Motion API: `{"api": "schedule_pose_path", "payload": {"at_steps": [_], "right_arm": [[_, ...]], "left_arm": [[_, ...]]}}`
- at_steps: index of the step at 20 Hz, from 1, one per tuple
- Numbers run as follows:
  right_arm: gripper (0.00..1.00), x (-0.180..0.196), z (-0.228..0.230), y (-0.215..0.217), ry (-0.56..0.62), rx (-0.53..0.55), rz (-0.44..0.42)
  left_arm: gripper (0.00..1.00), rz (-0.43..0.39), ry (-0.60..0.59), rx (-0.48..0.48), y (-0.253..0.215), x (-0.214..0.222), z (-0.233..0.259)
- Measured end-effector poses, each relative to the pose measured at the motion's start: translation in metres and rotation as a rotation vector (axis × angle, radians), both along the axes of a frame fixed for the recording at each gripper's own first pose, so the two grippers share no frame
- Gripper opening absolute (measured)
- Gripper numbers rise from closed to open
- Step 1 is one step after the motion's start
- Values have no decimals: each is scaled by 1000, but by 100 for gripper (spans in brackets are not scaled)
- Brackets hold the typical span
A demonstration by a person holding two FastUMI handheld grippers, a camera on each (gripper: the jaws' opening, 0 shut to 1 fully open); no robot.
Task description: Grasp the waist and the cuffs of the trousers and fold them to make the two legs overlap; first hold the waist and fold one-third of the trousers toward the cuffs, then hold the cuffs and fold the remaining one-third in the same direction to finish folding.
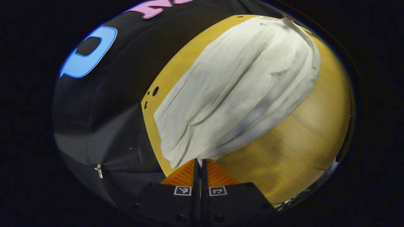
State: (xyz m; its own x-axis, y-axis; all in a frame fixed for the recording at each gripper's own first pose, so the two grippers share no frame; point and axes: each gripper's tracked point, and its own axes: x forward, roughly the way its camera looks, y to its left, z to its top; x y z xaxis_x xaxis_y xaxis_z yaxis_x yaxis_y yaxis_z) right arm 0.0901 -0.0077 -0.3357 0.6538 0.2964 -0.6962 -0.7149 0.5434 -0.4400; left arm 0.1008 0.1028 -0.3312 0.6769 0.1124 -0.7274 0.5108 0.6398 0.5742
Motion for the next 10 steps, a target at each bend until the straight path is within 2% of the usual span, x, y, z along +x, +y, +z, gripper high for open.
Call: {"api": "schedule_pose_path", "payload": {"at_steps": [5,10], "right_arm": [[6,54,33,-8,-40,123,-188],[6,102,19,-2,4,193,-286]], "left_arm": [[6,132,-138,-114,5,73,41],[5,143,-178,-115,-10,159,42]]}}
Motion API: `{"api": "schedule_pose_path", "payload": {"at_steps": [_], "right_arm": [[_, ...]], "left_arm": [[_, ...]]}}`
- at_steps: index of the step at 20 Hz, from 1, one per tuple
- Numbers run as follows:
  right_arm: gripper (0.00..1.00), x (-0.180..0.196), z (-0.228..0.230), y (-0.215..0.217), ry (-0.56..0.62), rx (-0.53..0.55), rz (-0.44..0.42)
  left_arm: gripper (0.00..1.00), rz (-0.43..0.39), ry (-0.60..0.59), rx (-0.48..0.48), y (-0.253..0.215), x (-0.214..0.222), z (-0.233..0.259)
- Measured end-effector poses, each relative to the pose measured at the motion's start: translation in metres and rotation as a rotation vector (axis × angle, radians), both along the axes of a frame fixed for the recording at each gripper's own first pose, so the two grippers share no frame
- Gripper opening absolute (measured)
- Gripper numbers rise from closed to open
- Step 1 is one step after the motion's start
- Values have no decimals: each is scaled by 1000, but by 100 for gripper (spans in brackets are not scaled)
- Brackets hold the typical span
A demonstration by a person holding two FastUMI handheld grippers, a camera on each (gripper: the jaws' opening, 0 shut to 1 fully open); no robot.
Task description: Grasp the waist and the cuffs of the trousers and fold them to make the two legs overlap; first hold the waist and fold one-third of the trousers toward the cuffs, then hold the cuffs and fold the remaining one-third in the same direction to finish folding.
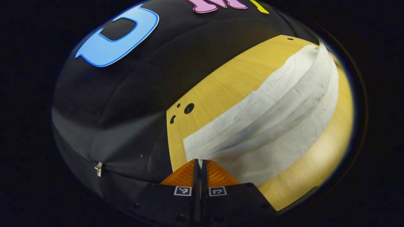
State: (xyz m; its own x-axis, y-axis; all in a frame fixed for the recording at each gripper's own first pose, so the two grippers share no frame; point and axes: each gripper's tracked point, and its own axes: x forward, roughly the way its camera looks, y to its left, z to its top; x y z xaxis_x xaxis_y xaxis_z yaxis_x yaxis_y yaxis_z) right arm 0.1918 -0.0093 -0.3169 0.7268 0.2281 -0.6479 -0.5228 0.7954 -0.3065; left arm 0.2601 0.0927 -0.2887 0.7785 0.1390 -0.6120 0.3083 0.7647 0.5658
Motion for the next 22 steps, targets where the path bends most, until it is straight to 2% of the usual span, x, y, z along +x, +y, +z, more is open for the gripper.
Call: {"api": "schedule_pose_path", "payload": {"at_steps": [4,10,12,14,17,19,20,21,22], "right_arm": [[6,35,-27,10,61,21,-40],[6,56,-67,22,172,85,-103],[6,62,-76,24,199,107,-143],[8,64,-84,25,239,143,-198],[13,71,-82,26,266,265,-287],[20,72,-76,27,293,381,-363],[26,73,-71,28,309,446,-391],[31,72,-66,28,324,500,-413],[40,73,-62,27,328,539,-428]], "left_arm": [[5,14,77,38,-5,34,-38],[5,132,132,-56,1,44,-49],[5,139,199,-43,4,41,-55],[6,139,205,-26,3,46,-54],[8,151,210,-26,8,41,-56],[21,149,225,-53,10,36,-54],[36,149,236,-66,12,32,-52],[46,153,241,-74,16,27,-49],[62,156,247,-85,18,22,-45]]}}
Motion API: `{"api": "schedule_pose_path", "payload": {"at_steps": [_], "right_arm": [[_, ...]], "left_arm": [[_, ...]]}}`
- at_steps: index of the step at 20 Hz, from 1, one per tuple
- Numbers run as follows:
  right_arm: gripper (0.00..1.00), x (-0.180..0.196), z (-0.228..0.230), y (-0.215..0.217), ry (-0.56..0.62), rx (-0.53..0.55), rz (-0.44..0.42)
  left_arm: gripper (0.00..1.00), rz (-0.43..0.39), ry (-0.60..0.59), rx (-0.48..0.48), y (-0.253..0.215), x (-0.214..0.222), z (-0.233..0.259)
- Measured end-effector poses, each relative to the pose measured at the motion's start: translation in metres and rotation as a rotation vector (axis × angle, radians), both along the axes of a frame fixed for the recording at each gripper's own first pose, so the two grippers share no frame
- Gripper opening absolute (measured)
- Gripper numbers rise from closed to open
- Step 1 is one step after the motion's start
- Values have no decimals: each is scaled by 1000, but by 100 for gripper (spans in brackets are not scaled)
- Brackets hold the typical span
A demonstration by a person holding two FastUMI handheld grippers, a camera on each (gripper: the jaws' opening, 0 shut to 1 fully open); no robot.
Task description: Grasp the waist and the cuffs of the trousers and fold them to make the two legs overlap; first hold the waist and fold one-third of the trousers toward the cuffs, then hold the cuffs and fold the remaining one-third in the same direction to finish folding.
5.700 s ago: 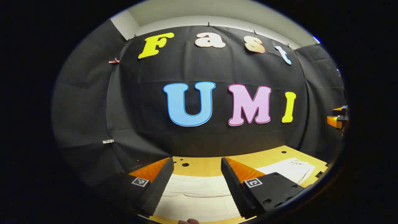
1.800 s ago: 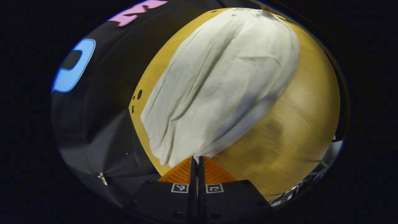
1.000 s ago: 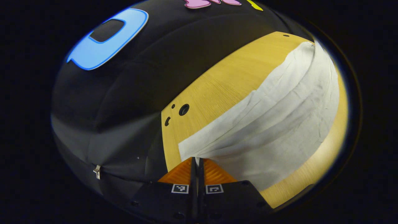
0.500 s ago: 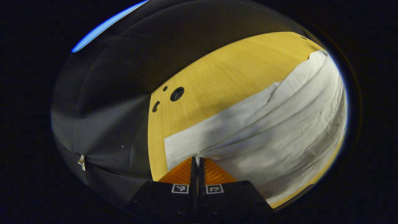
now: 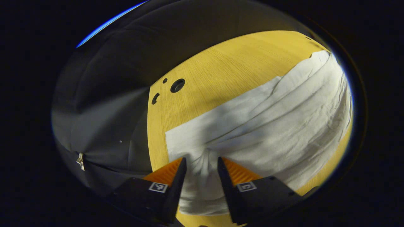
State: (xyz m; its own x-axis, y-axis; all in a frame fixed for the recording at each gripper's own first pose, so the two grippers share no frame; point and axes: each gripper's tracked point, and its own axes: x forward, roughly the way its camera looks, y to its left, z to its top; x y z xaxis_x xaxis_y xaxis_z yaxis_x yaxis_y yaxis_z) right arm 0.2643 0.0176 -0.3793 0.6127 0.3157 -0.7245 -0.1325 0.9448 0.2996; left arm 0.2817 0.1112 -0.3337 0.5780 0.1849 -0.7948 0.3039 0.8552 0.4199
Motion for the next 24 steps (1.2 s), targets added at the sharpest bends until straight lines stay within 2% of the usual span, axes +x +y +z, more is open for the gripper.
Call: {"api": "schedule_pose_path", "payload": {"at_steps": [1,2,3,4,5,6,7,10,13,17,21,24], "right_arm": [[46,-2,4,0,0,31,-12],[48,-4,9,0,1,61,-24],[53,-8,16,-1,-3,95,-40],[66,-9,26,-1,-9,139,-66],[72,-11,36,1,-9,199,-99],[88,-12,45,-2,-8,252,-148],[94,-14,54,-10,-12,300,-205],[94,-29,63,-32,2,399,-385],[94,-53,51,-49,16,478,-582],[94,-81,23,-59,112,534,-817],[94,-90,2,-54,181,564,-894],[94,-74,-5,-58,169,580,-928]], "left_arm": [[78,2,6,-19,0,-6,3],[94,5,9,-37,1,-13,6],[97,13,10,-54,2,-17,9],[98,26,11,-73,3,-24,11],[98,36,9,-92,3,-32,15],[98,49,3,-109,4,-37,19],[98,66,-7,-127,5,-44,24],[98,123,-59,-197,4,-62,40],[98,182,-100,-290,-3,-79,49],[98,296,-93,-470,-24,-107,47],[99,396,-100,-622,-30,-111,45],[98,447,-117,-714,-34,-110,46]]}}
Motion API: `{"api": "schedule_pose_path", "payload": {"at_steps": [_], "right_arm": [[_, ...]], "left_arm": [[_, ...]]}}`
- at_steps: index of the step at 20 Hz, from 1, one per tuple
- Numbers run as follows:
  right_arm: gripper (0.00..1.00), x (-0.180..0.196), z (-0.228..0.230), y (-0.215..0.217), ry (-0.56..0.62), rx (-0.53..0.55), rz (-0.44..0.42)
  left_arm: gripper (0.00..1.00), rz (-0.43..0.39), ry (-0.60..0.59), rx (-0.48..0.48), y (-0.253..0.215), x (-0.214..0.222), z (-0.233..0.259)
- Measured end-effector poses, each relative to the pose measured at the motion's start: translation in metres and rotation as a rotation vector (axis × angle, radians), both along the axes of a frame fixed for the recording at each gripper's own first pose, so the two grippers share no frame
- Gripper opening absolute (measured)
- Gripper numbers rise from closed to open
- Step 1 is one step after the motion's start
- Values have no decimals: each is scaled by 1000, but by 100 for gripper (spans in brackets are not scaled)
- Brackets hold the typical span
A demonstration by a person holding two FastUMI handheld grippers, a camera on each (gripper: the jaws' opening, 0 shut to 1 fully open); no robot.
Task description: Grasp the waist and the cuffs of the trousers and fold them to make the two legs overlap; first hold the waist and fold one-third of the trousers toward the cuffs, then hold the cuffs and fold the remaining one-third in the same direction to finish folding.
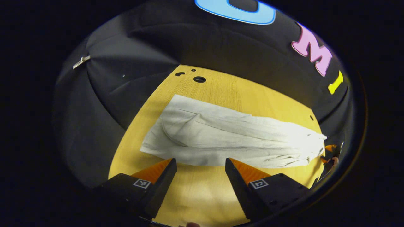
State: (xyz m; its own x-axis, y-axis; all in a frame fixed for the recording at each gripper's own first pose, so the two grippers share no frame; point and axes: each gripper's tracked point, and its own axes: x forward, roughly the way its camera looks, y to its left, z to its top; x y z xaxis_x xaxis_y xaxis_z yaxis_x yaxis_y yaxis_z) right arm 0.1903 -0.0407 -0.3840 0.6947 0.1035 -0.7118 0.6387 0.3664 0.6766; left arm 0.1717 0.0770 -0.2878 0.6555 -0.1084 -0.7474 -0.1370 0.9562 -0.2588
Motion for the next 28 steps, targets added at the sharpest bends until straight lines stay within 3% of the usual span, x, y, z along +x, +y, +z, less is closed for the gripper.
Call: {"api": "schedule_pose_path", "payload": {"at_steps": [5,7,9,10,11,12,13,14,20,25,26,28], "right_arm": [[94,24,-10,5,81,-45,-23],[84,17,-16,1,131,-103,-7],[72,11,-15,-3,170,-161,29],[65,10,-16,-3,187,-171,58],[48,9,-13,1,187,-157,76],[22,11,-9,-3,178,-153,62],[22,14,-13,0,172,-144,68],[13,14,-11,-1,157,-156,83],[13,15,-15,1,118,-152,135],[14,14,-14,1,112,-148,130],[14,15,-14,0,107,-142,126],[13,14,-14,-1,94,-129,115]], "left_arm": [[97,108,27,-140,-6,-7,-12],[97,165,40,-203,-6,-9,-19],[92,219,46,-249,-4,-7,-24],[97,245,46,-270,-3,-4,-25],[97,269,45,-294,-3,-1,-27],[97,298,47,-319,-3,2,-28],[97,329,52,-341,-2,5,-32],[92,362,60,-364,1,8,-36],[92,526,49,-462,16,44,-47],[88,558,103,-340,26,61,-60],[80,563,111,-310,28,64,-62],[48,577,118,-265,34,66,-69]]}}
